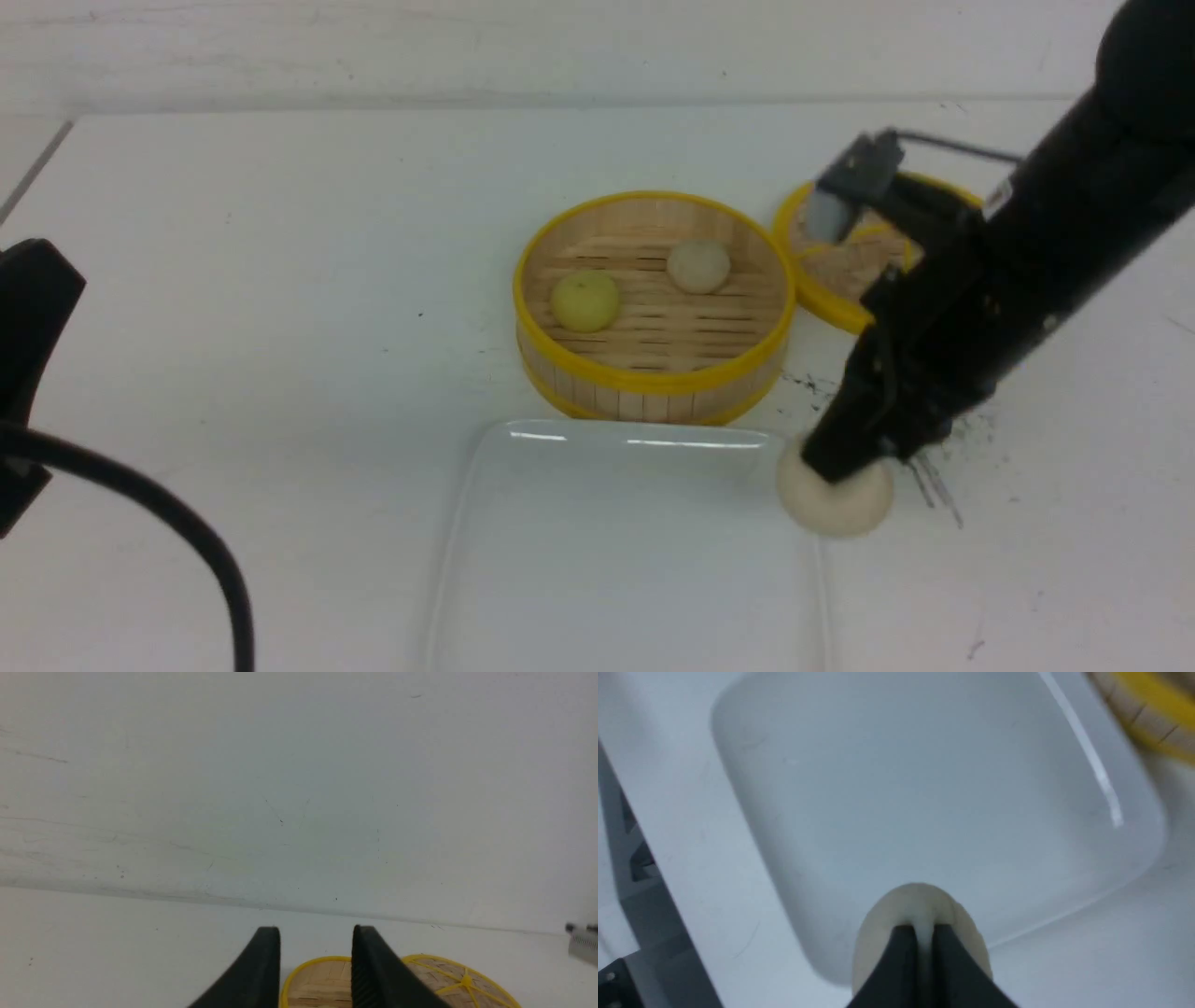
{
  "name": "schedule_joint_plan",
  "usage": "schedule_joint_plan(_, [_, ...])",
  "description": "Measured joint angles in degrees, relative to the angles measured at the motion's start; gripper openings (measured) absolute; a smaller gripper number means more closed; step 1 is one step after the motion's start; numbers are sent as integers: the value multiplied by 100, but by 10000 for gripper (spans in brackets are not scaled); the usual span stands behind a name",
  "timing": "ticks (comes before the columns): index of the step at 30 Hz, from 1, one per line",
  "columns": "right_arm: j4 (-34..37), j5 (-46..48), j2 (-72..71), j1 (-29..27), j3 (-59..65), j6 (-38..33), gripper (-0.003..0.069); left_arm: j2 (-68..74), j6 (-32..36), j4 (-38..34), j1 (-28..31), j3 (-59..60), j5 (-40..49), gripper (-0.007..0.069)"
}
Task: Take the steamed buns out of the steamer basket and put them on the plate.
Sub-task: Use the right arm to put the steamed stuffed bun into the plate
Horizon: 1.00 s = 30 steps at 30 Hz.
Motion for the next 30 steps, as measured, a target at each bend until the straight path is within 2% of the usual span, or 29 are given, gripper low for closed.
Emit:
schedule_joint_plan(1, [37, -21, 0, 0, 113, -60, 22, 0, 0, 0, 0, 0, 0, 251])
schedule_joint_plan(3, [580, -317, 0, 34, 795, -498, 22, 0, 0, 0, 0, 0, -1, 251])
schedule_joint_plan(4, [580, -339, 0, 34, 842, -535, 22, 0, 0, 0, 0, 0, -1, 251])
schedule_joint_plan(6, [1066, -629, 0, 199, 1385, -1062, 22, 0, 0, 0, 0, 0, -1, 251])
schedule_joint_plan(10, [1474, -1061, 0, 564, 1740, -1480, 22, 0, 0, 0, 0, 0, -1, 251])
schedule_joint_plan(14, [1513, -1579, 6, 906, 1812, -1634, 24, 0, 0, 0, 0, 0, -1, 251])
schedule_joint_plan(19, [1475, -2073, 121, 1017, 1812, -1733, 24, 0, 0, 0, 0, 0, -12, 251])
schedule_joint_plan(30, [1329, -2137, 281, 1019, 1812, -1733, 24, 0, 0, 0, 0, 0, -138, 251])
